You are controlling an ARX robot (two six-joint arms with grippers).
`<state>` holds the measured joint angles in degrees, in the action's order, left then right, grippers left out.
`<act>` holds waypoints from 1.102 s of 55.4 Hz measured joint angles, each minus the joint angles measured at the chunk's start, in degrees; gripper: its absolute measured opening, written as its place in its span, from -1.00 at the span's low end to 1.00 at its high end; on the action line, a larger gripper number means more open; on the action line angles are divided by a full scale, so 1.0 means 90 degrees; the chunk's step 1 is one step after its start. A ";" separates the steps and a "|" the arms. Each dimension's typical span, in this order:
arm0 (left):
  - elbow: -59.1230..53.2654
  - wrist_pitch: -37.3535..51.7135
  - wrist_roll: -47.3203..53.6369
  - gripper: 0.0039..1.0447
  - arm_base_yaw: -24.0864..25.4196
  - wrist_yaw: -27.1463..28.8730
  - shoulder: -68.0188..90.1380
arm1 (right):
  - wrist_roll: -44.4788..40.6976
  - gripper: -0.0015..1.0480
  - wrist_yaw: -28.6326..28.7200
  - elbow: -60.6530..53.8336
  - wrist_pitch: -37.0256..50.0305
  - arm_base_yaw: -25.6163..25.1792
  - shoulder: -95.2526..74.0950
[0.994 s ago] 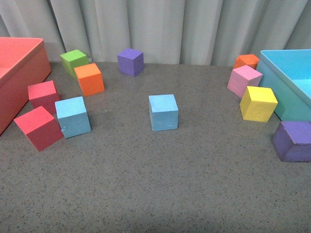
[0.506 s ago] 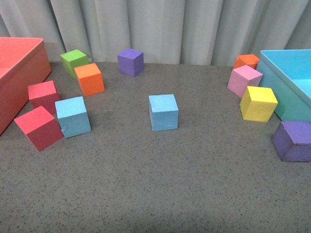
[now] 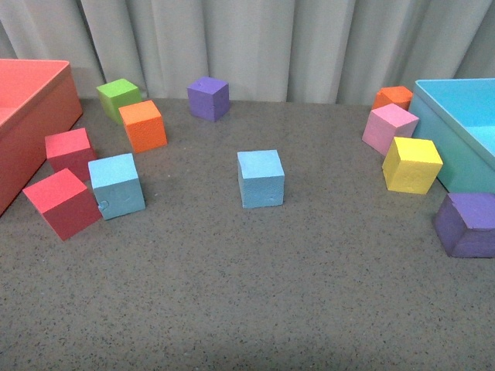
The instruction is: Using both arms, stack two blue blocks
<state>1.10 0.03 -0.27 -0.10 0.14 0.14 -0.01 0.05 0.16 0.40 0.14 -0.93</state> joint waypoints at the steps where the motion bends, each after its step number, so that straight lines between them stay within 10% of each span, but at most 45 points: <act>1: 0.0000 0.0000 0.0000 0.88 0.0000 0.0000 0.0000 | 0.0000 -0.98 0.0002 0.0000 -0.0005 0.0000 0.0053; 35: 0.0350 -0.0899 -0.0253 0.88 -0.0044 0.0372 0.0721 | 0.0005 0.85 0.0000 0.0000 -0.0036 0.0000 0.0075; 48: 0.1841 0.2008 -0.0651 0.88 -0.0631 0.0712 0.6042 | 0.0002 0.81 0.0002 0.0000 -0.0036 0.0000 0.0080; 61: 0.4656 0.1702 -0.0845 0.88 -0.1161 0.0741 1.0387 | 0.0002 0.81 0.0002 0.0000 -0.0036 0.0000 0.0080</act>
<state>43.00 15.35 -7.88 -10.55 6.81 93.62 0.01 0.08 0.16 0.08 0.14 -0.21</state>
